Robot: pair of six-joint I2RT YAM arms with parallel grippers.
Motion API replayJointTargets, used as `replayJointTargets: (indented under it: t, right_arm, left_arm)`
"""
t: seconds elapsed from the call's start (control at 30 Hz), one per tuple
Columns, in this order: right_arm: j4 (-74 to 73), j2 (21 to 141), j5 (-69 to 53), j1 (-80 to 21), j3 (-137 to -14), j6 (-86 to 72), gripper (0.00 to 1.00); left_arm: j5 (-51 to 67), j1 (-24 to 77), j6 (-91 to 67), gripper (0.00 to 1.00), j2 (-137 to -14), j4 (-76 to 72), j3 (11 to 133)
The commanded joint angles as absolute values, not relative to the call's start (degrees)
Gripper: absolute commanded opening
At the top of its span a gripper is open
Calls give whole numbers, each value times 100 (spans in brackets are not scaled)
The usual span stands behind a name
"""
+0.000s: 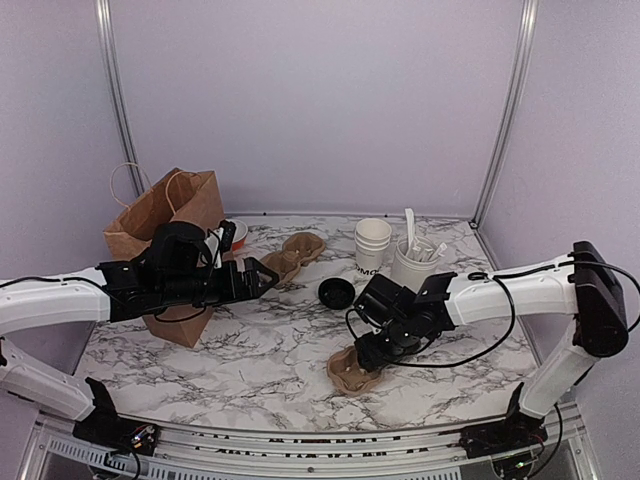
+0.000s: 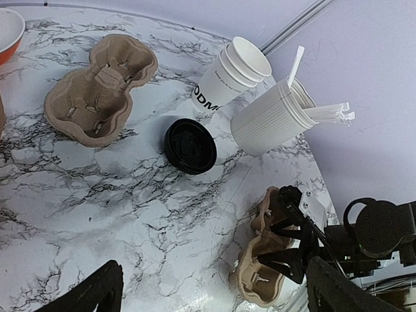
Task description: Pack the takeout coffee
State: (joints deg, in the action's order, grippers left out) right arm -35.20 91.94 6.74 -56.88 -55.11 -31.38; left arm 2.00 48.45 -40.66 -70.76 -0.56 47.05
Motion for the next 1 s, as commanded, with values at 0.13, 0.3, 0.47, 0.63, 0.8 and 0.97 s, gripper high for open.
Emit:
replayJointTargets:
  t: [0.13,0.3,0.47,0.63,0.8,0.97]
  right_arm:
    - [-3467,9294,594,-5515,-5812,-2617,69]
    - [-3403,9324,563,-5520,-5822,-2518,69]
    - [-3335,9405,470,-5520,-5878,-2456,66]
    - [-3333,9484,513,-5520,-5813,-2379,64]
    - [-3302,9495,533,-5520,-5783,-2303,61]
    - [-3267,9603,520,-5528,-5801,-2244,59]
  left_arm:
    - [410,4890,-3915,99,-6910,-16,4861]
    - [478,5009,-3775,99,-6914,-18,5033]
    - [618,5154,-3614,99,-6928,-24,5280]
    - [826,5259,-3423,99,-6713,-18,5737]
    - [851,5265,-3205,99,-6430,43,6272]
    - [607,5265,-3050,99,-6249,105,6675]
